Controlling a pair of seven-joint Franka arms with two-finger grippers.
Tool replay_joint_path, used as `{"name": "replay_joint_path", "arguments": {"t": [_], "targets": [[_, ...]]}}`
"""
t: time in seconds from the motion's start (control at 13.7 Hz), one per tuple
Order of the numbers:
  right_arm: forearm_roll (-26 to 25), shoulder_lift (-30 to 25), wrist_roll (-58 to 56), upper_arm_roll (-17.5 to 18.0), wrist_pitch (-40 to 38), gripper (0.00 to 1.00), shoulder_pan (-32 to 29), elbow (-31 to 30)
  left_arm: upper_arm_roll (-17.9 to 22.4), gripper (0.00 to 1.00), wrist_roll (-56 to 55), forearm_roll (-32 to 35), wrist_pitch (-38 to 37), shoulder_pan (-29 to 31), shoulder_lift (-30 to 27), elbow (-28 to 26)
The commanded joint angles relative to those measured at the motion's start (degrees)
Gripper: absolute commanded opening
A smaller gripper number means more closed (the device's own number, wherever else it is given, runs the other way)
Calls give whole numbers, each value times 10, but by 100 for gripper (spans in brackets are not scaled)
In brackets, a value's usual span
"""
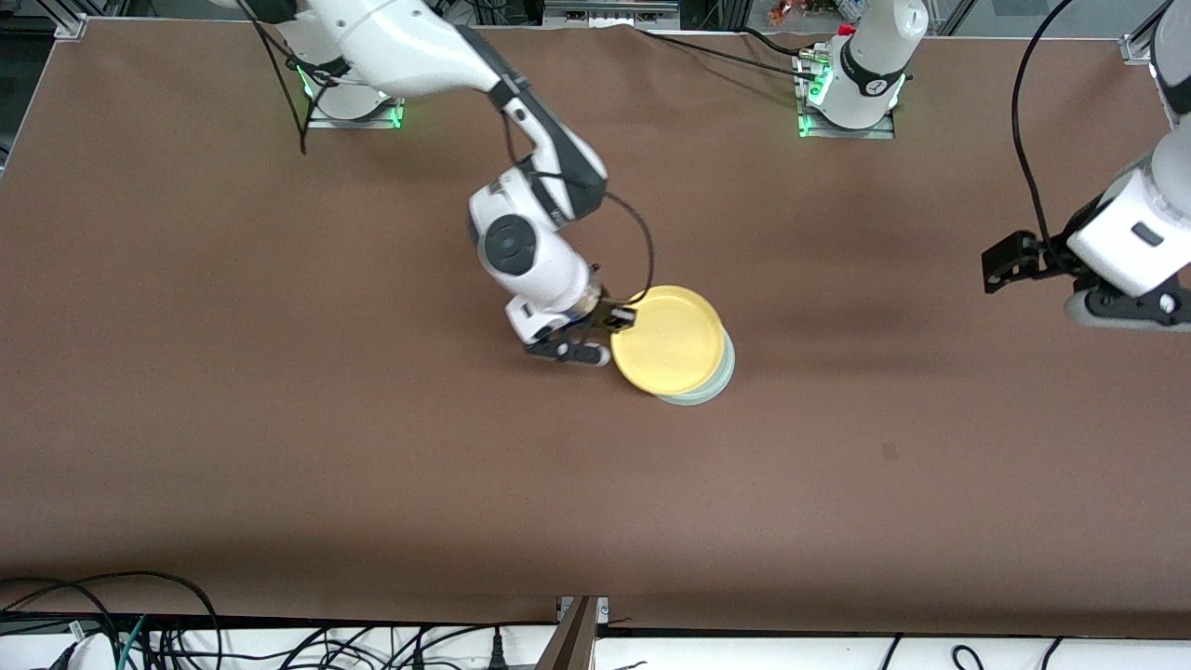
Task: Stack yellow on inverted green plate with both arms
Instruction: 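Carry the yellow plate onto the green plate while the left gripper withdraws, then open the right gripper and release the yellow plate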
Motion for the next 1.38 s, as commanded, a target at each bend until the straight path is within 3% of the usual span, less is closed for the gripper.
{"name": "replay_joint_path", "arguments": {"t": [0.0, 0.22, 0.51, 0.58, 0.66, 0.95, 1.31], "targets": [[2, 19, 20, -10, 24, 0, 13, 4, -3, 100, 19, 6, 76, 36, -99, -147], [2, 36, 20, -10, 64, 0, 24, 4, 1, 100, 38, 6, 61, 39, -167, -215], [3, 42, 21, -10, 71, 0, 24, 5, -5, 100, 24, -16, 47, 41, -157, -199], [4, 42, 21, -10, 72, 37, 24, 5, -5, 100, 25, -18, 47, 41, -155, -199], [3, 40, 31, -10, 72, 99, 24, 5, -5, 100, 24, -19, 49, 41, -151, -195], [1, 1, 31, -43, 34, 100, 7, 9, -1, 100, 25, -36, 57, 41, -136, -191], [6, -125, -53, -203, -171, 100, -2, 7, -8, 100, 24, -25, 85, 39, -125, -188]]}}
